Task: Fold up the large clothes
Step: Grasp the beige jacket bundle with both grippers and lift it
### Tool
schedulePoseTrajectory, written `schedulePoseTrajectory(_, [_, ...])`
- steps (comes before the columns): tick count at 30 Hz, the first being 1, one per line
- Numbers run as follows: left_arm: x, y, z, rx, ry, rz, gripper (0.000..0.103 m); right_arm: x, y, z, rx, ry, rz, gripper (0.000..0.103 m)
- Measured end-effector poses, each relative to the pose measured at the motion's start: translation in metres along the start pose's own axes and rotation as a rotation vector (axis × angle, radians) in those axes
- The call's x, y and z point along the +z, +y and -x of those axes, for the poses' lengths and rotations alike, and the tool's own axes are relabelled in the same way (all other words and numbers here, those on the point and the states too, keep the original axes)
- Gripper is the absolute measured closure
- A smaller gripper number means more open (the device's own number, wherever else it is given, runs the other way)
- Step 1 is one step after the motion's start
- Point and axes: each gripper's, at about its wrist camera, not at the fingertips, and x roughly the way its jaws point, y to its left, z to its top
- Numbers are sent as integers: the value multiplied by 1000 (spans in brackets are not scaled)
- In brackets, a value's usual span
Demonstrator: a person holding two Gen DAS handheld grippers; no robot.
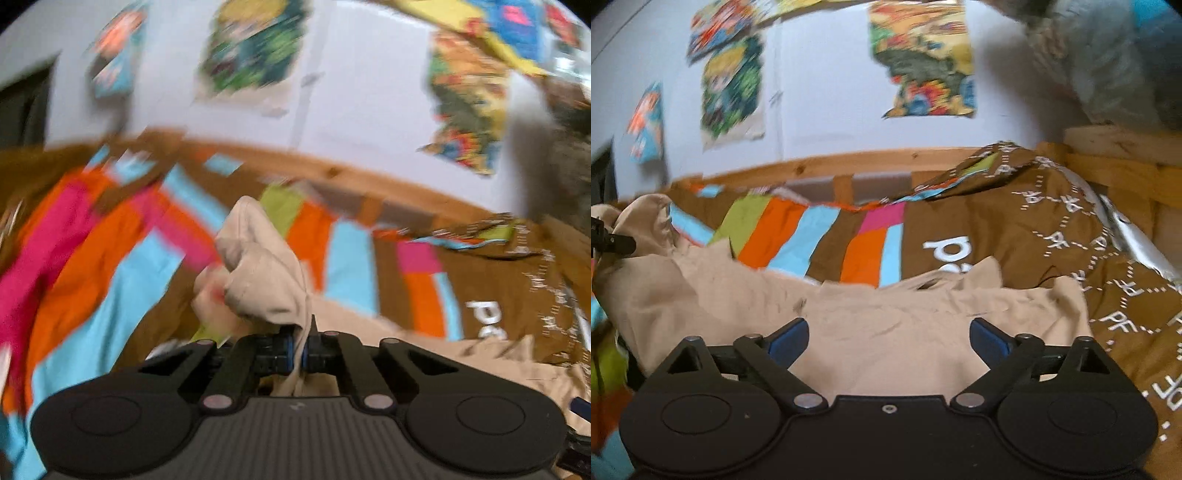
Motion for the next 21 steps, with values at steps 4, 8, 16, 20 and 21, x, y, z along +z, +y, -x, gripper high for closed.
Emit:
schedulePoseTrajectory(4, [22,-60,11,-107,-48,-184,100,11,-33,10,-4,-19,-126,15])
schedulePoseTrajectory(8, [27,-118,16,-240,-46,-349,100,17,-69,20,20,-31,-275,16])
schedulePoseTrajectory(16, [-14,-214,3,-440,43,-540,100,9,-155,31,409,-24,-750,5])
schedulePoseTrajectory(20, [-42,-238,-2,-448,57,-582,100,-18,-175,17,593,145,-1002,6])
schedulePoseTrajectory(21, [-45,-241,-2,-440,50,-583,100,-24,-176,17,621,168,-1028,6])
